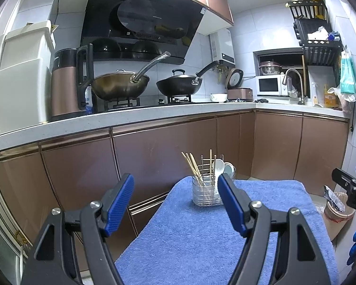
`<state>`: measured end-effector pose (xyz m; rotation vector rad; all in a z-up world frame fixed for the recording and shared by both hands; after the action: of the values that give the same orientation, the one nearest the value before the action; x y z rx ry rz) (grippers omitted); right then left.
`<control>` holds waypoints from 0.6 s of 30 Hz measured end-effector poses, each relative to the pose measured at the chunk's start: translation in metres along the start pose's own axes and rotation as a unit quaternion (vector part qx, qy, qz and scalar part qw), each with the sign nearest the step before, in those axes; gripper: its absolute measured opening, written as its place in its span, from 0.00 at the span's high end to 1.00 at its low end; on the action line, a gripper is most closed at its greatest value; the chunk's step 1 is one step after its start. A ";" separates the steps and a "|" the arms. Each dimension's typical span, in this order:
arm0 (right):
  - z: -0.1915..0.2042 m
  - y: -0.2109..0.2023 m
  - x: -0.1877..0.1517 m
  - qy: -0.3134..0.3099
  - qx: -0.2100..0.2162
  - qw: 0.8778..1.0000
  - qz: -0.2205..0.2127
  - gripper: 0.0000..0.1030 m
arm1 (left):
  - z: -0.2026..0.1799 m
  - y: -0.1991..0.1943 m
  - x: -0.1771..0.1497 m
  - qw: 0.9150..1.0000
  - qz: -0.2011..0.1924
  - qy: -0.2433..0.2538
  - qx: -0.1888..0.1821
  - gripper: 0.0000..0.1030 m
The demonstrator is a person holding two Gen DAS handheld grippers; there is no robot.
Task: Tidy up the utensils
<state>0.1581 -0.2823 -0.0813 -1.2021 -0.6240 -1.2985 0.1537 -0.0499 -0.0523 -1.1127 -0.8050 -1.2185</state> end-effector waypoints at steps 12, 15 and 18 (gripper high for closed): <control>0.001 0.015 -0.003 0.002 -0.006 1.000 0.011 0.00 | 0.002 0.013 -0.003 1.000 0.010 -0.001 0.003 0.31; 0.001 0.015 -0.002 0.001 -0.006 1.000 0.010 0.00 | 0.004 0.015 -0.004 1.000 0.012 -0.004 0.003 0.31; 0.000 0.016 -0.002 0.001 -0.006 1.000 0.011 0.00 | 0.004 0.017 -0.004 1.000 0.014 -0.006 0.002 0.31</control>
<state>0.1723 -0.2835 -0.0880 -1.2142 -0.6006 -1.2868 0.1697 -0.0449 -0.0580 -1.1246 -0.7973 -1.1868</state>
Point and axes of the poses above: each gripper's, at about its wrist camera, not at the fingertips, and y roughly the way its jaws point, z to its left, x to its top, the point moved 10 cm from there along y, roughly the way its jaws point, and after that the axes turned 14 degrees about y, right-handed, at the moved point
